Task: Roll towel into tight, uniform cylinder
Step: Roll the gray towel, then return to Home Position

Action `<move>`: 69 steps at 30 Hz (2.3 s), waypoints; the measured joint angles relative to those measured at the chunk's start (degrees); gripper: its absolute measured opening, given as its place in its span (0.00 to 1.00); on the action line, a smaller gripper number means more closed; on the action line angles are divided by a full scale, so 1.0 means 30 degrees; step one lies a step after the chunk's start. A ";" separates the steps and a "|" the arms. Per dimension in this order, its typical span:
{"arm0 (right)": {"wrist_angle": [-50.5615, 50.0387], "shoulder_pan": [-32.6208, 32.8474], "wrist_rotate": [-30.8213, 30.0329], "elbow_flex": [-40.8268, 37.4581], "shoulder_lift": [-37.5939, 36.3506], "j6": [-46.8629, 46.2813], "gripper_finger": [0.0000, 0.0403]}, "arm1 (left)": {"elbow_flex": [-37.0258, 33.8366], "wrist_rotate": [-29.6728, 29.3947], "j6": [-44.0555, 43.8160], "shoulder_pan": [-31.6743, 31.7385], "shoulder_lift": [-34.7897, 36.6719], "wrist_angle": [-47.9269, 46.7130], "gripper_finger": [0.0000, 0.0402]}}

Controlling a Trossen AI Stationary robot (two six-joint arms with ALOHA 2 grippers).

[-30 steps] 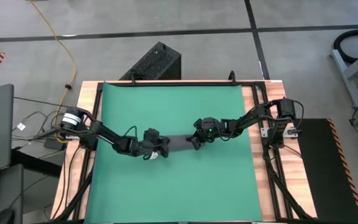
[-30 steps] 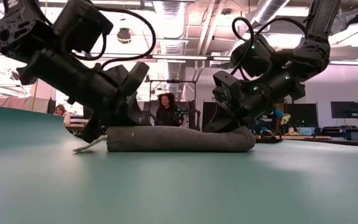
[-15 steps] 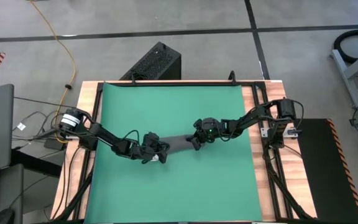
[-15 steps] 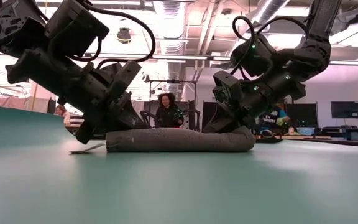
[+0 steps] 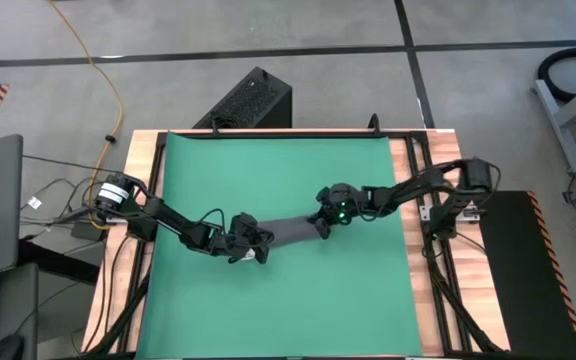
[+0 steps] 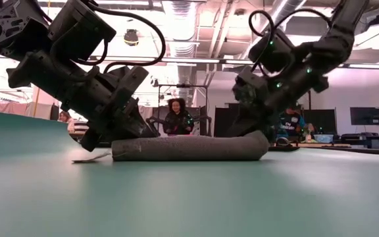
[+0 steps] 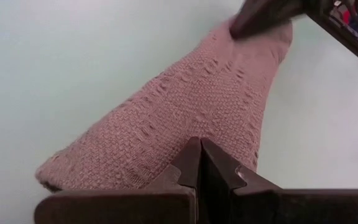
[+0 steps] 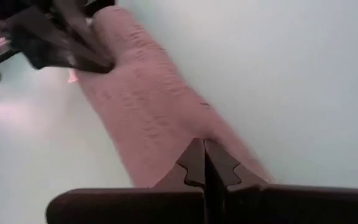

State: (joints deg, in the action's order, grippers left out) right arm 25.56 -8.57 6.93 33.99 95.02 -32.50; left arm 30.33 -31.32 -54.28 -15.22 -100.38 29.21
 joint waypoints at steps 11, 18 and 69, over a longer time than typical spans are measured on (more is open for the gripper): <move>-0.4746 0.0324 -0.2408 0.0063 -0.6252 0.2972 0.03 | -0.0022 0.1009 0.1083 0.0568 -0.0007 0.0117 0.00; -0.4211 0.1847 -0.2492 0.0084 -0.5664 0.3565 0.03 | -0.0036 0.1742 0.1441 0.0999 -0.0015 0.0605 0.00; -0.0506 0.1844 -0.3216 -0.2898 -1.4368 0.3657 0.07 | -0.0066 0.0333 0.8790 0.1621 1.5740 -0.3636 0.00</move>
State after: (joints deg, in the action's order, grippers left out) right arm 24.04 -3.04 -2.72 25.30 51.92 -21.53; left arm 30.13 -30.32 -27.91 -10.36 -53.16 18.30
